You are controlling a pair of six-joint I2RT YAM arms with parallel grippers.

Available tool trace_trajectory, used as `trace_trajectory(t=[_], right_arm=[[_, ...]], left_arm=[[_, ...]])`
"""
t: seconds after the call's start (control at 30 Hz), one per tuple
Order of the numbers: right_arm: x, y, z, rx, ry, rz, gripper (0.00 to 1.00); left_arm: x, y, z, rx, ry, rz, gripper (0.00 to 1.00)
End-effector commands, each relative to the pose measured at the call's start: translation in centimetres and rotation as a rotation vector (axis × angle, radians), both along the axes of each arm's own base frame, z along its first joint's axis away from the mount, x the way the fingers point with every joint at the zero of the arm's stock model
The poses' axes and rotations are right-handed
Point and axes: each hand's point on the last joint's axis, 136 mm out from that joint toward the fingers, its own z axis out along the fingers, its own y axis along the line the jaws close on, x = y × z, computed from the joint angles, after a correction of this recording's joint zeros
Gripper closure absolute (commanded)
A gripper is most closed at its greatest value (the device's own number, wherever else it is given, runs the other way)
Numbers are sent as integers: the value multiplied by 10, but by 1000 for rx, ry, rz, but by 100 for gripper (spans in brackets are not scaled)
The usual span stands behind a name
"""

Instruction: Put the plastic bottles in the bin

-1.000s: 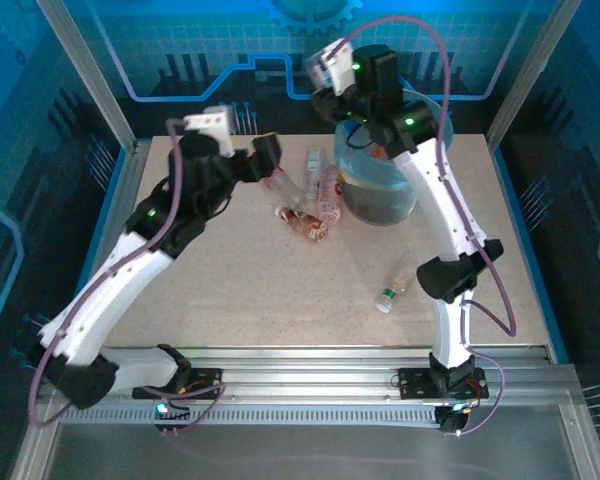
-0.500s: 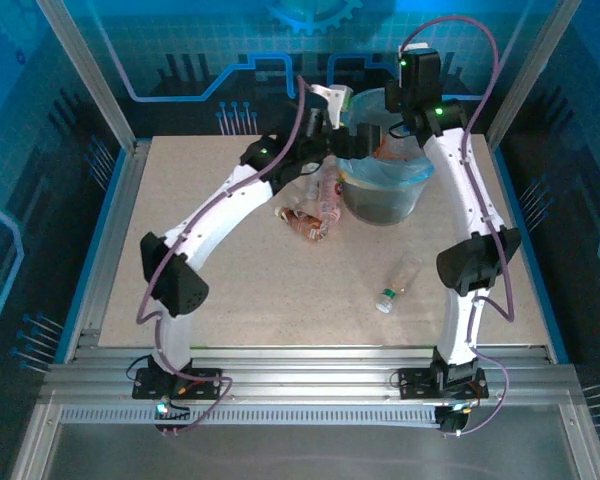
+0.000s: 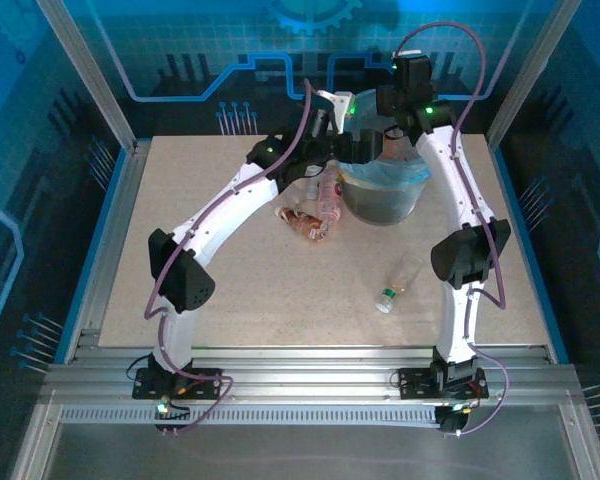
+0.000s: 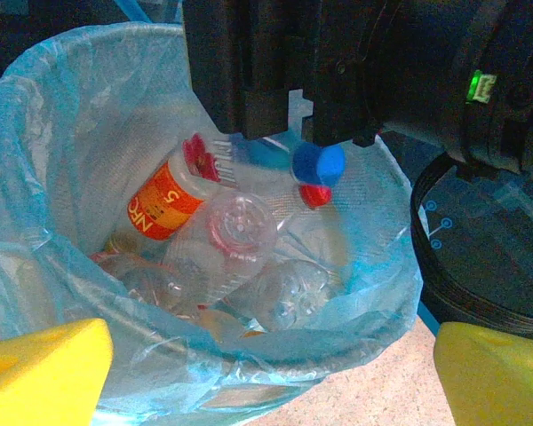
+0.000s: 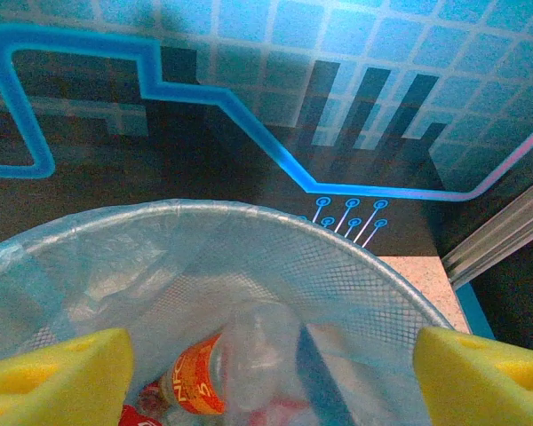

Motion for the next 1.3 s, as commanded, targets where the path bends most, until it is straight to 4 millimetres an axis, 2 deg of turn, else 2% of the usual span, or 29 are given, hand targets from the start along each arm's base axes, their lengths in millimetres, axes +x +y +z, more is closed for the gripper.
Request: trace_trajectory(t=[0.0, 0.2, 0.5, 0.57, 0.63, 0.73, 0.9, 1.0, 1.07, 1.17, 1.27], right_arm=[[-1, 1, 17, 30, -48, -1, 20], [2, 4, -11, 37, 32, -2, 27], [8, 5, -55, 62, 154, 1, 31], [5, 7, -53, 80, 165, 9, 32], [1, 14, -43, 107, 153, 34, 31], [-10, 28, -19, 181, 114, 83, 29], [-53, 53, 23, 239, 61, 141, 21], [-88, 71, 33, 248, 49, 189, 18], [-114, 77, 31, 271, 50, 207, 16], [-158, 87, 16, 358, 50, 254, 15], [-200, 86, -11, 455, 64, 272, 15]], left_arm=[[-11, 4, 23, -16, -38, -11, 6], [-13, 6, 21, -11, -36, -7, 5], [-14, 11, 14, 7, -29, 0, 5], [-15, 12, 15, 4, -26, -1, 4], [-17, 13, 18, 3, -31, -3, 5], [-22, 18, 24, 8, -53, -4, 4], [-48, 33, 23, -1, -71, -8, 4], [-73, 43, 23, 6, -105, -23, 4], [-89, 50, 17, 24, -121, -32, 4], [-119, 56, 9, 62, -164, -75, 5], [-148, 58, -8, 105, -206, -132, 4]])
